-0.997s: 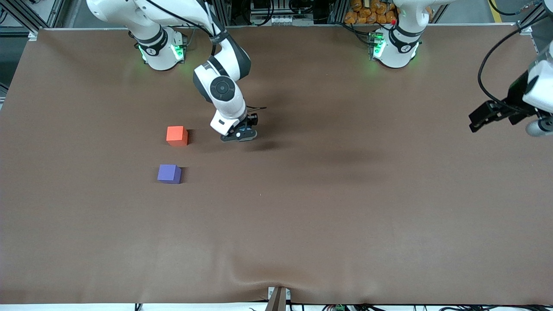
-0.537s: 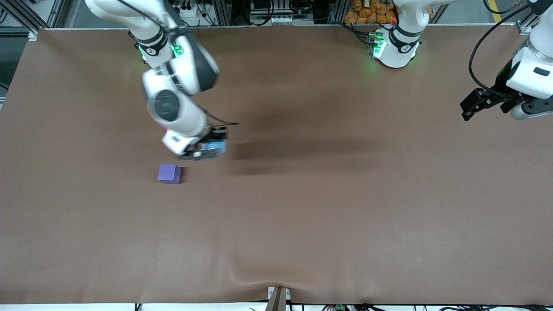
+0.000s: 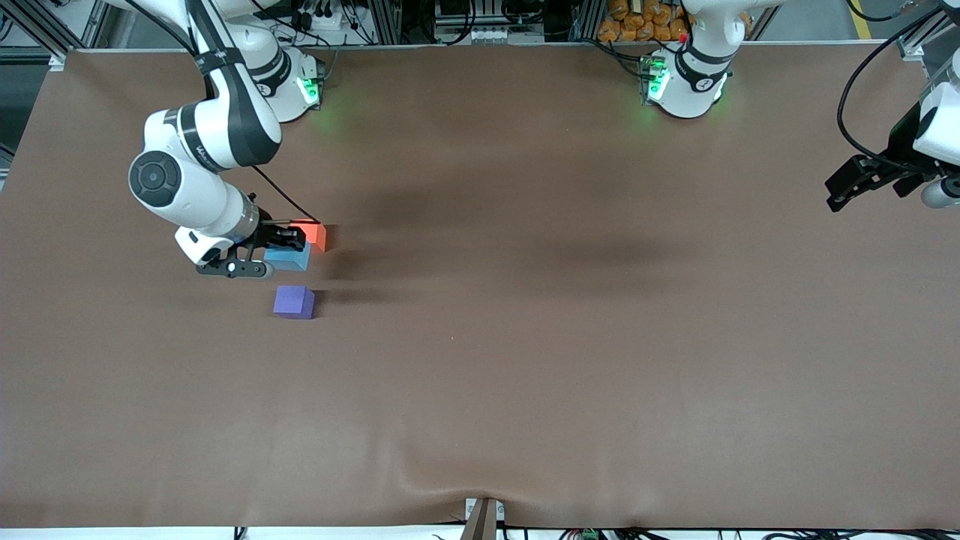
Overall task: Place blue block between orange and purple blocks
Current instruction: 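Carry the light-blue cube with the right gripper between orange and purple cubes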
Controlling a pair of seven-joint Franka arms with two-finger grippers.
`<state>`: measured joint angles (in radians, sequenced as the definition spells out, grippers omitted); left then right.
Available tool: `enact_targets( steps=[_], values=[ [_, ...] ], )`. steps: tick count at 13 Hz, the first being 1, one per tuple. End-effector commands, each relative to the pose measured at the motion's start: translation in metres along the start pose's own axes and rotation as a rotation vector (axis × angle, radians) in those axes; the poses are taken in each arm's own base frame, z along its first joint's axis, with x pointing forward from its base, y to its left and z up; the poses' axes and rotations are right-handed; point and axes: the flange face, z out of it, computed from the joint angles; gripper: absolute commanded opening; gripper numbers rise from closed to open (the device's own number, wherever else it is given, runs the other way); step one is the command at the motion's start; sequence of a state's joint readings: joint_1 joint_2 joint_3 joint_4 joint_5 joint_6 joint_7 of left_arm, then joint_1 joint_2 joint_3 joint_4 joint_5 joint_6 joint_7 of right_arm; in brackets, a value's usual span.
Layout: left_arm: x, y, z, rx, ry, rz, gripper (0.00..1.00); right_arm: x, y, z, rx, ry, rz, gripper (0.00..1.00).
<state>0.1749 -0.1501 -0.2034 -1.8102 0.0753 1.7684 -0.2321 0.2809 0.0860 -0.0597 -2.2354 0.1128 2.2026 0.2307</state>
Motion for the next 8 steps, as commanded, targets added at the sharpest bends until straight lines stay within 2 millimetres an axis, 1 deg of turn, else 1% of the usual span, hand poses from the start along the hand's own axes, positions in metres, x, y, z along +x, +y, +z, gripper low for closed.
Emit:
enact_targets(
  steps=[1,2,3,4,5,7,8],
  values=[
    [-0.003,0.001,-0.005,-0.028,0.016,0.012,1.00,-0.009,0.018,0.021,-0.003,0.036,0.027,0.25],
    [-0.003,0.002,-0.004,-0.041,0.011,0.010,1.00,-0.007,0.022,0.027,-0.006,0.030,0.034,0.24],
    [-0.002,0.002,-0.003,-0.048,0.008,0.018,1.00,-0.006,0.022,0.027,-0.005,0.034,0.036,0.24],
    [0.004,0.003,-0.002,-0.052,0.008,0.040,1.00,-0.005,0.022,0.029,-0.005,0.033,0.036,0.24],
    [0.012,0.005,-0.005,-0.058,0.018,0.064,1.00,-0.003,0.022,0.033,-0.006,0.033,0.037,0.24],
    [0.022,0.003,-0.008,-0.065,0.029,0.091,1.00,0.000,0.019,0.046,-0.010,0.031,0.032,0.24],
    [0.028,0.004,-0.004,-0.069,0.024,0.091,1.00,0.002,0.019,0.051,-0.013,0.024,0.032,0.24]
  ],
)
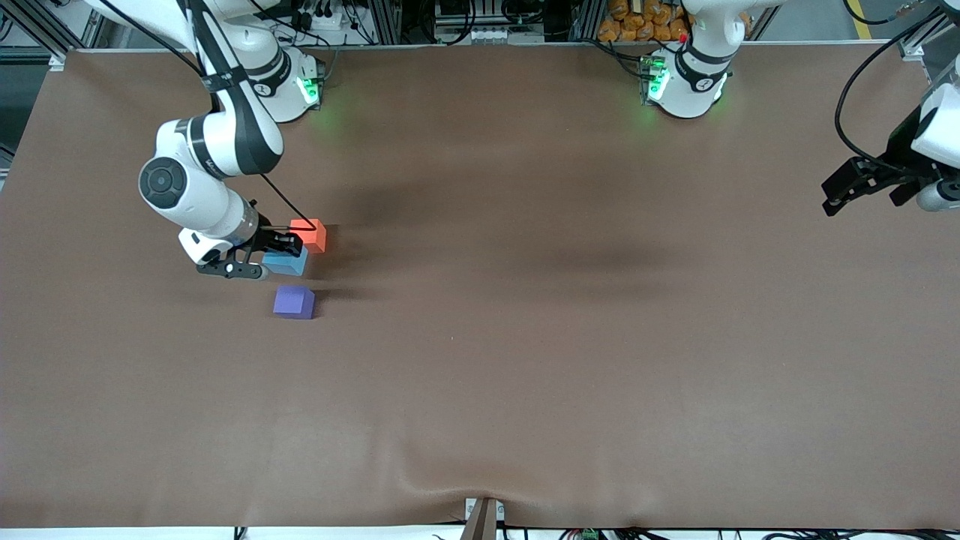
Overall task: Place blue block between orange and purple blocks
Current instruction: 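Carry the light-blue cube with the right gripper between orange and purple cubes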
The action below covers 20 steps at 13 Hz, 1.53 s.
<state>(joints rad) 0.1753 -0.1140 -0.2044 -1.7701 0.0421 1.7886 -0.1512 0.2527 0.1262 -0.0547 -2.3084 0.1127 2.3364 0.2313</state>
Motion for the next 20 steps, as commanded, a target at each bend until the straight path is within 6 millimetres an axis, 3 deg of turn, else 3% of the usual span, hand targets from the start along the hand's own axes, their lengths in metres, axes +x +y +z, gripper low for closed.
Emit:
enact_targets(
  steps=[1,7,13,15,18,20],
  values=[
    [0.019,0.000,-0.002,-0.026,0.009,0.020,1.00,0.004,0.001,0.014,-0.013,-0.005,-0.005,0.25],
    [0.055,0.008,-0.002,-0.048,0.031,0.021,1.00,0.004,-0.005,0.025,-0.022,-0.021,-0.018,0.25],
    [0.050,0.006,-0.005,-0.038,0.012,0.027,1.00,0.010,-0.009,0.041,-0.034,-0.026,-0.030,0.26],
    [0.049,0.004,-0.015,-0.041,0.027,0.023,1.00,0.011,-0.008,0.050,-0.037,-0.025,-0.031,0.26],
    [0.041,0.012,-0.017,-0.039,0.018,0.032,1.00,0.013,-0.007,0.065,-0.046,-0.027,-0.038,0.29],
    [0.033,0.007,-0.015,-0.032,-0.039,0.016,1.00,0.015,-0.006,0.077,-0.054,-0.016,-0.046,0.30]
  ],
)
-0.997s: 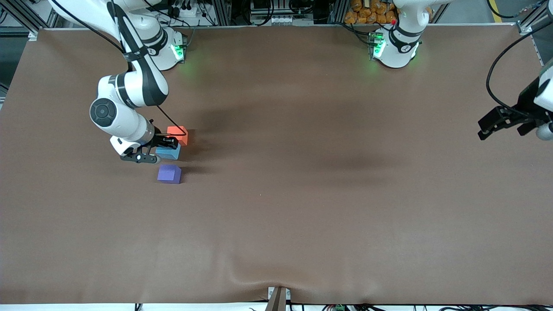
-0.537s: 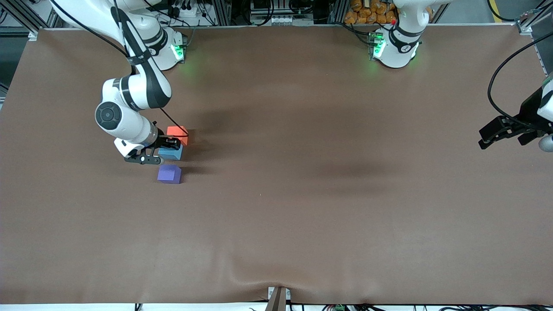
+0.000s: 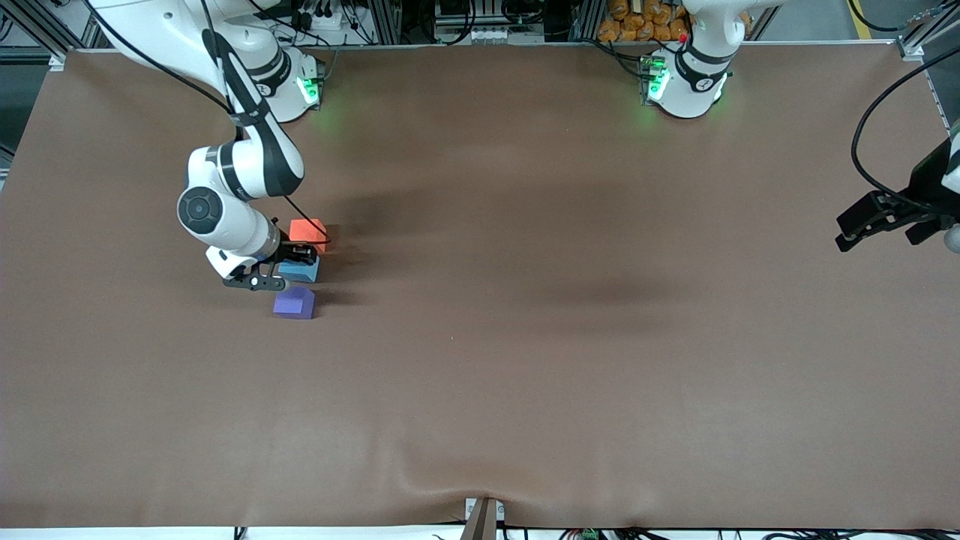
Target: Place blue block between orange and purple blocks
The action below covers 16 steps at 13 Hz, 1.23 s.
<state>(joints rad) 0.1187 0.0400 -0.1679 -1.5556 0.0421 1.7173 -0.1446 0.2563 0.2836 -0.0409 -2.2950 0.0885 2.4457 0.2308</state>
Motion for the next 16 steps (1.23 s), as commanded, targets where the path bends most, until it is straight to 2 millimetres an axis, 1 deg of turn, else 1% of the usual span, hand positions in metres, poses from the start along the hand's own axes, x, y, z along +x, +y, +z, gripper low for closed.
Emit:
enact_targets(
  steps=[1,2,3,4,5,6,8,10,12,13,14,15,16],
  values=[
    [-0.018,-0.006,-0.010,-0.003,-0.037,-0.013,1.00,0.006,-0.001,0.012,-0.014,0.012,-0.020,0.30],
    [-0.028,-0.003,-0.009,-0.003,-0.048,-0.009,1.00,0.006,-0.001,0.015,-0.014,0.012,-0.019,0.33],
    [-0.032,-0.007,-0.009,-0.004,-0.052,-0.015,1.00,0.006,-0.002,0.016,-0.015,0.009,-0.021,0.39],
    [-0.036,-0.006,-0.012,-0.018,-0.054,-0.018,1.00,0.007,-0.001,0.017,-0.015,0.009,-0.018,0.73],
    [-0.043,-0.003,-0.017,-0.024,-0.051,-0.015,1.00,0.007,-0.001,0.016,-0.015,0.005,-0.011,1.00],
    [-0.050,-0.001,-0.020,-0.025,-0.048,-0.012,1.00,0.009,0.000,0.014,-0.014,0.003,-0.012,1.00],
    [-0.061,0.002,-0.021,-0.022,-0.063,-0.004,1.00,0.014,-0.004,-0.003,-0.009,0.012,-0.017,1.00],
    [-0.066,0.015,-0.021,-0.017,-0.081,0.023,1.00,0.025,-0.012,-0.045,-0.023,-0.079,-0.010,1.00],
    [-0.072,0.034,-0.022,-0.012,-0.099,0.061,1.00,0.041,-0.021,-0.110,-0.018,-0.114,-0.013,1.00],
    [-0.076,0.040,-0.021,-0.007,-0.129,0.071,1.00,0.050,-0.027,-0.143,-0.014,-0.109,-0.019,1.00],
    [-0.077,0.042,-0.022,-0.006,-0.131,0.075,1.00,0.059,-0.031,-0.173,-0.006,-0.086,-0.024,1.00],
    [-0.075,0.035,-0.026,-0.008,-0.124,0.066,1.00,0.070,-0.029,-0.205,0.002,-0.044,-0.033,1.00],
    [-0.074,0.030,-0.028,-0.009,-0.121,0.059,1.00,0.082,-0.015,-0.248,0.018,0.003,-0.014,1.00]
  ],
)
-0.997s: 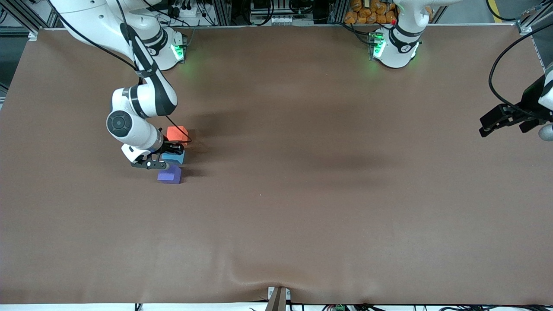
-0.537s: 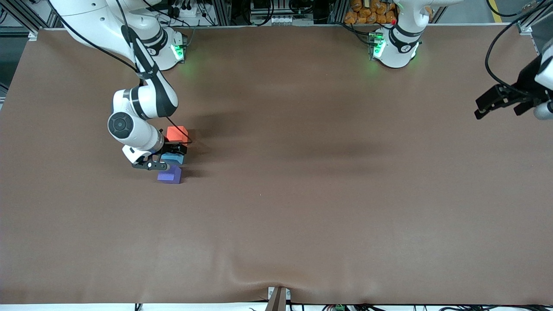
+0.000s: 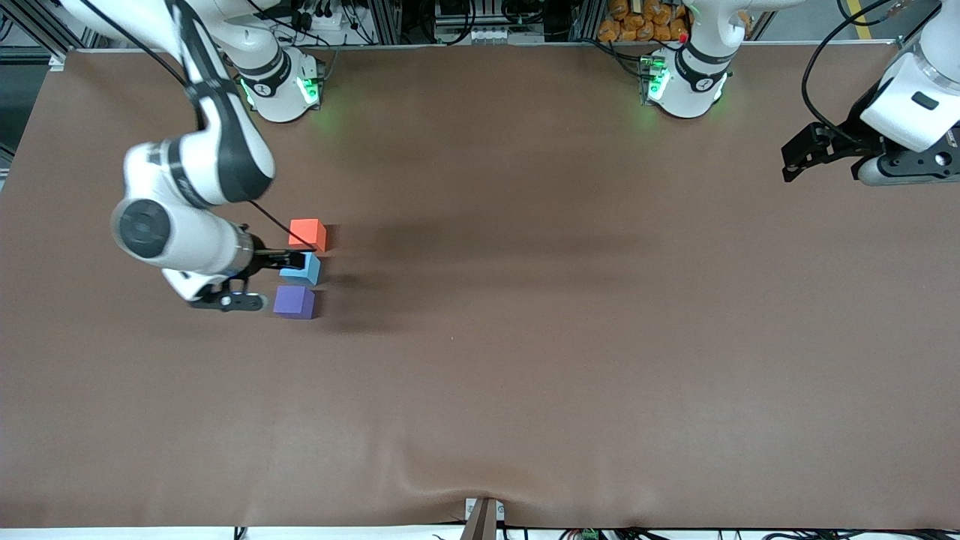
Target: Place blue block between orange and purple blocks
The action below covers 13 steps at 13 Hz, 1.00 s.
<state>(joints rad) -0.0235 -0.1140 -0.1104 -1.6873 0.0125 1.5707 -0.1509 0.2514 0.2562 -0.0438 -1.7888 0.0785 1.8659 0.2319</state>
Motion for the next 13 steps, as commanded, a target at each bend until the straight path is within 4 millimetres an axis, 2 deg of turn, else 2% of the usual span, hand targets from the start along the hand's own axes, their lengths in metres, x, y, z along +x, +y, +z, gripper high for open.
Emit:
enact_targets(
  steps=[1,2,3,5,6,7,8,10,11,13],
  values=[
    [-0.007,-0.016,-0.011,-0.013,0.003,-0.020,1.00,0.025,0.033,-0.089,0.020,0.057,0.045,1.00],
    [-0.007,-0.025,-0.014,-0.014,0.006,-0.040,1.00,0.028,0.052,-0.117,0.031,0.056,0.072,1.00],
    [-0.004,-0.040,-0.024,-0.027,0.028,-0.052,1.00,0.025,0.067,-0.134,0.037,0.054,0.067,1.00],
    [-0.001,-0.029,-0.025,-0.043,0.028,-0.036,1.00,0.020,0.115,-0.161,0.048,0.045,0.020,1.00],
    [0.000,-0.032,-0.022,-0.045,0.021,-0.040,1.00,0.015,0.139,-0.176,0.053,0.043,0.018,1.00],
    [0.000,-0.035,-0.023,-0.046,0.023,-0.046,1.00,0.007,0.151,-0.193,0.048,0.047,0.026,1.00],
    [0.000,-0.036,-0.025,-0.047,0.029,-0.046,1.00,-0.004,0.152,-0.206,0.039,0.047,0.032,1.00],
    [0.005,-0.039,-0.018,-0.044,0.017,-0.054,1.00,-0.046,0.150,-0.245,0.028,0.068,0.015,1.00],
    [0.010,-0.043,-0.010,-0.039,0.001,-0.060,1.00,-0.074,0.155,-0.263,0.015,0.091,0.020,1.00],
    [0.015,-0.043,-0.001,-0.033,-0.014,-0.059,1.00,-0.114,0.164,-0.269,0.019,0.145,0.035,1.00]
  ],
)
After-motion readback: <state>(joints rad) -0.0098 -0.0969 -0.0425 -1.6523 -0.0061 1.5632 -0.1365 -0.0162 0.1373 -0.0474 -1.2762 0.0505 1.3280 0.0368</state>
